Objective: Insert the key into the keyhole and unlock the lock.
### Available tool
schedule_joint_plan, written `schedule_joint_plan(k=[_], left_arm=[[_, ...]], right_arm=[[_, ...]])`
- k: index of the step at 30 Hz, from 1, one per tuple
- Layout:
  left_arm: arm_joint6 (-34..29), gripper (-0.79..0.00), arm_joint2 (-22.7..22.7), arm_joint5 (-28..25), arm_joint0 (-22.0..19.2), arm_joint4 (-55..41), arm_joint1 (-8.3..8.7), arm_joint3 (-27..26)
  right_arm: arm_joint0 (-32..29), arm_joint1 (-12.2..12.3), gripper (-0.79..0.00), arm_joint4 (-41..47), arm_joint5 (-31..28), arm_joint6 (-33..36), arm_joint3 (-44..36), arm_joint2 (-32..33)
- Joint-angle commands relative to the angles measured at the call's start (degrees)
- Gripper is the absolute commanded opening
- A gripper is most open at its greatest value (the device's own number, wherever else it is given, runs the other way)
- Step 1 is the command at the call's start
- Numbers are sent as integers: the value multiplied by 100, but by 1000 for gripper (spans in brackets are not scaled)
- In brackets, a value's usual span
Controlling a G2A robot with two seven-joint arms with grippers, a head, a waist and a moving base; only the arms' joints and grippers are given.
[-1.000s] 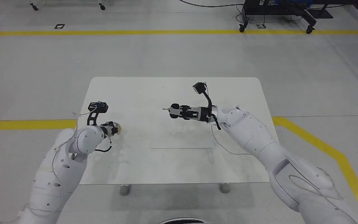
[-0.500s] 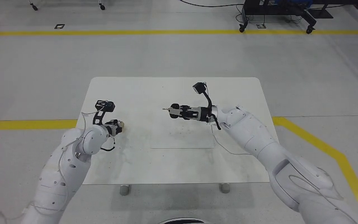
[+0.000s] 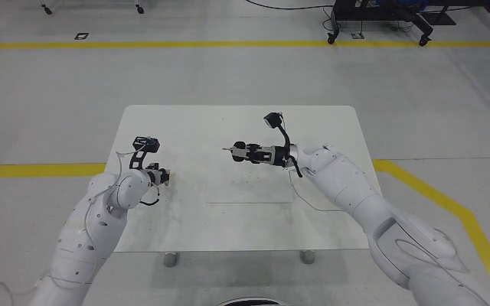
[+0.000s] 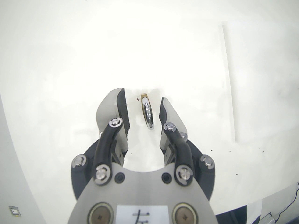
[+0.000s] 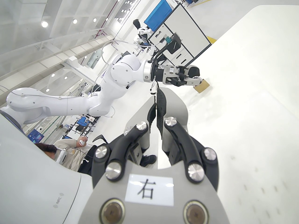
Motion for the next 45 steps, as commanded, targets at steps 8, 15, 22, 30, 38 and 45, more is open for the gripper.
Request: schedule_joint_plan(k=[8,15,22,30,38,45], left_arm=[[-100,-785,17,27,2,84,-20,-30],[368,-785,-271,-342,129,-332,-10,-44],[988,-785,-935,-2064,220,-2601,-3,562],[97,-785,-686,-3530,-608,-5399,-131,2266],[-31,-785,-642,-3552,-698,-5562,-143,2399],[-13,-785,-528,-3927,-509,-5944,-168,2081]], right_arm=[[0,0,-785,0,0,0,0,0],[0,0,-785,0,0,0,0,0],[0,0,-785,0,0,0,0,0],[0,0,-785,0,0,0,0,0],[0,0,-785,0,0,0,0,0],[-69,4,-785,-91,135,-124,-134,17]])
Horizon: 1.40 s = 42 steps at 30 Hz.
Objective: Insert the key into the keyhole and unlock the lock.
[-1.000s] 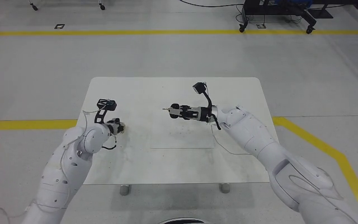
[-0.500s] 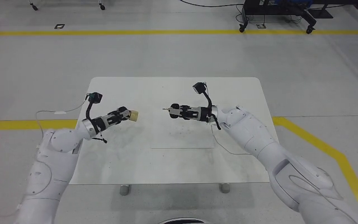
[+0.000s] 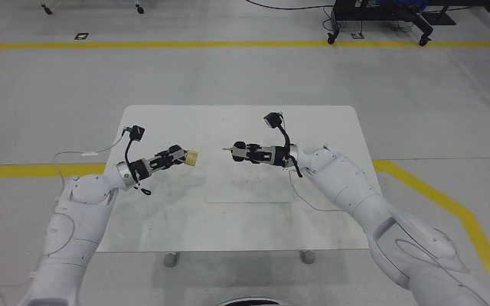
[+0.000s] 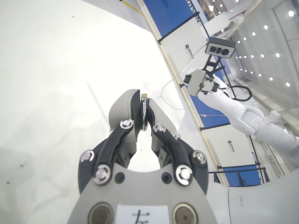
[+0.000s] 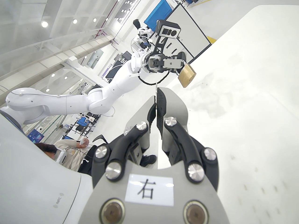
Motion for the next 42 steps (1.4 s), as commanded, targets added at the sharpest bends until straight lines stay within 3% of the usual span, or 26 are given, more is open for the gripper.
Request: schedule_joint_plan(k=[1,6,13,28,34,42], left_arm=[[-206,-785,81,-51,-5,-421,-19,-2],[-1060,-785,334,134,-367,-2201,-128,557],[-2053,-785,937,527,-1067,-3580,-399,1573],[-3402,-785,1875,2134,-2422,-4849,-1062,3582],[-3463,-785,2160,2419,-2697,-5092,-1289,3710],[-3463,-785,2424,2764,-2717,-5620,-1465,3805]], right_arm=[[-72,12,-785,-98,109,-170,-143,47],[-284,91,-785,-221,-54,-535,-484,311],[-651,257,-785,-531,-54,-718,-1079,809],[-1041,333,-785,-1456,-54,-1036,-1634,1200],[-1111,339,-785,-1378,-54,-1178,-1642,1335],[-1225,375,-785,-1365,-54,-1117,-1802,1515]])
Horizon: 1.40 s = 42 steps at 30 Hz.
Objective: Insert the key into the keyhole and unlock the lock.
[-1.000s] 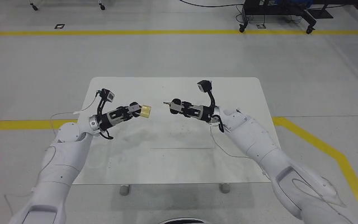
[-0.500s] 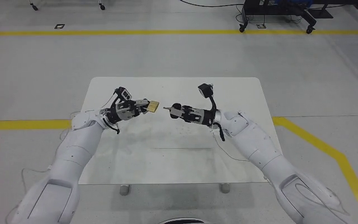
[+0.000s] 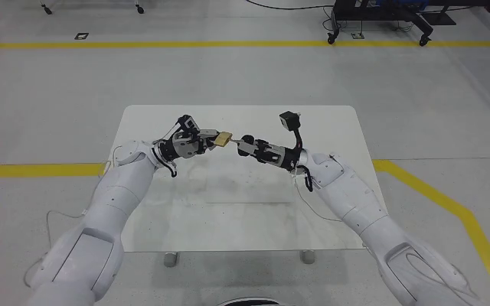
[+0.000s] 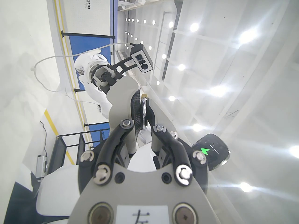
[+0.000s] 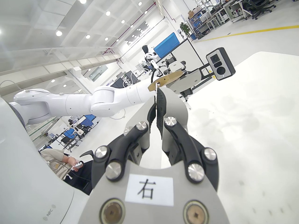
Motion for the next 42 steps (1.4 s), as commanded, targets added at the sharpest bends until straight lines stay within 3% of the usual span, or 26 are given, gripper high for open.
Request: schedule_joint_plan(k=[1,11,22,42], left_arm=[[0,-785,33,77,-16,-136,-19,65],[0,-785,119,302,-280,-227,21,496],[0,-785,638,983,-684,-242,5,290],[0,-785,638,983,-684,-242,5,290]], right_arm=[[-35,11,-785,4,0,11,-57,51],[-159,109,-785,-29,2,7,-138,497],[-159,109,-785,-29,2,7,-138,497],[-159,109,-785,-29,2,7,-138,497]])
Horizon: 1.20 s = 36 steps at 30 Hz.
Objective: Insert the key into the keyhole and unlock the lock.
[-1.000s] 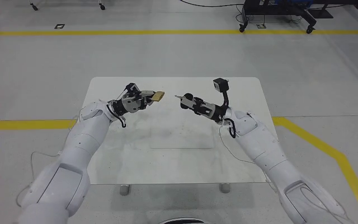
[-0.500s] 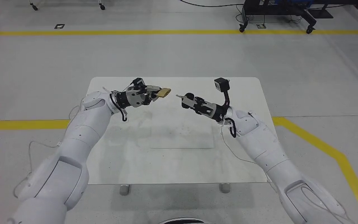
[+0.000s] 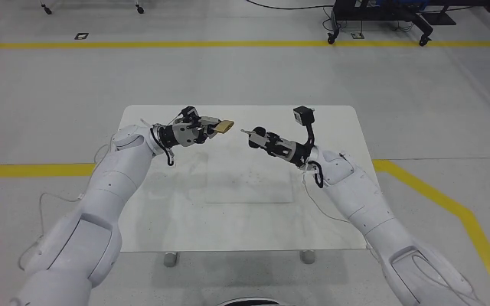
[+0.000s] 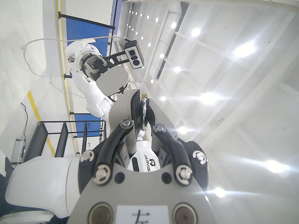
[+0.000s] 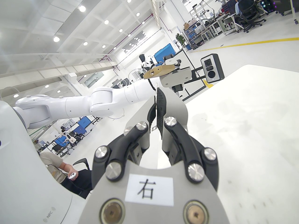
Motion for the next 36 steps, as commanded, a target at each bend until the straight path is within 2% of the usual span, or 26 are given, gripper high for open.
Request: schedule_joint_plan(k=[1,26,27,28,29,36], left_arm=[[0,-785,-4,-8,3,6,0,-1],[0,-785,-4,-8,3,6,0,-1],[0,-785,-4,-8,3,6,0,-1],[0,-785,-4,-8,3,6,0,-1],[0,-785,-4,-8,3,6,0,-1],[405,-785,-109,215,181,292,86,-342]], right_arm=[[0,0,-785,0,0,0,0,0],[0,0,-785,0,0,0,0,0],[0,0,0,0,0,0,0,0],[0,0,-610,0,0,0,0,0],[0,0,-785,0,0,0,0,0],[-62,94,-785,-416,239,-129,-123,307]])
